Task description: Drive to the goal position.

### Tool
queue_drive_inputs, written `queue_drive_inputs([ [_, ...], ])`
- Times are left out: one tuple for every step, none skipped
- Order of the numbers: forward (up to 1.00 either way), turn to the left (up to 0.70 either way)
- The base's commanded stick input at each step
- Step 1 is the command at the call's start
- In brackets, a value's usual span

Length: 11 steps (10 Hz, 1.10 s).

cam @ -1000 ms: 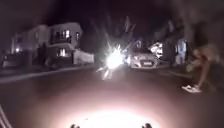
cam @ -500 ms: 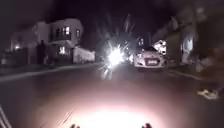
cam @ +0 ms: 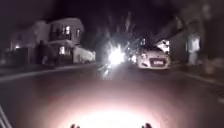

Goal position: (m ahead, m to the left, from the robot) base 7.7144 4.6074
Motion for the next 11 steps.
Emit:
queue_drive_inputs([
  [0.85, 0.00],
  [0.85, 0.00],
  [0.85, 0.00],
  [0.85, 0.00],
  [0.85, 0.00],
  [0.85, 0.00],
  [0.85, 0.00],
  [0.85, -0.05],
  [0.85, -0.23],
  [0.85, -0.27],
  [0.85, -0.13],
])
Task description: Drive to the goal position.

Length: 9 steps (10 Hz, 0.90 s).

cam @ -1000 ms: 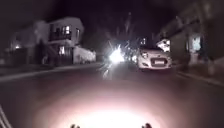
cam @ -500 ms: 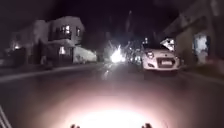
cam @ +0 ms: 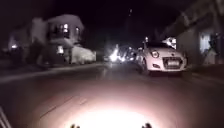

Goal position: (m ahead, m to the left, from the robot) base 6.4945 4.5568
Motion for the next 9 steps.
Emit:
queue_drive_inputs([
  [0.85, -0.07],
  [0.85, 0.00],
  [0.85, 0.00],
  [0.85, 0.00],
  [0.85, 0.00],
  [0.85, 0.00],
  [0.85, 0.00],
  [0.85, 0.00],
  [0.85, 0.00],
])
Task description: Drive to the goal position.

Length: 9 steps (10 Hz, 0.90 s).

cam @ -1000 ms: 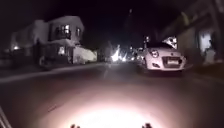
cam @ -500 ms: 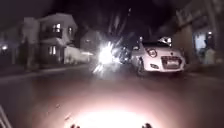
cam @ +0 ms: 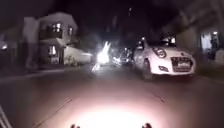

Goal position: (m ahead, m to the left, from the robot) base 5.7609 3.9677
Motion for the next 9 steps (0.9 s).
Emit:
queue_drive_inputs([
  [0.85, 0.00],
  [0.85, 0.00],
  [0.85, 0.00],
  [0.85, 0.00],
  [0.85, 0.00],
  [0.85, 0.00],
  [0.85, 0.00],
  [0.85, 0.00],
  [0.85, 0.00],
])
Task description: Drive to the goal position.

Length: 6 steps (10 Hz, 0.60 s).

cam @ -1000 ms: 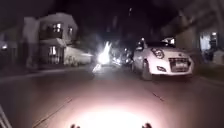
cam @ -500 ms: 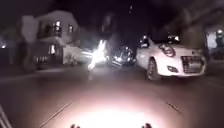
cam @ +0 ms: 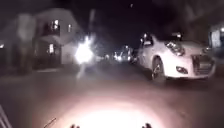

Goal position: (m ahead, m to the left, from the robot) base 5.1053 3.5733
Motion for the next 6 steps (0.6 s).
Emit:
queue_drive_inputs([
  [0.85, 0.00],
  [0.85, 0.00],
  [0.85, 0.00],
  [0.85, 0.00],
  [0.85, 0.00],
  [0.85, 0.00],
])
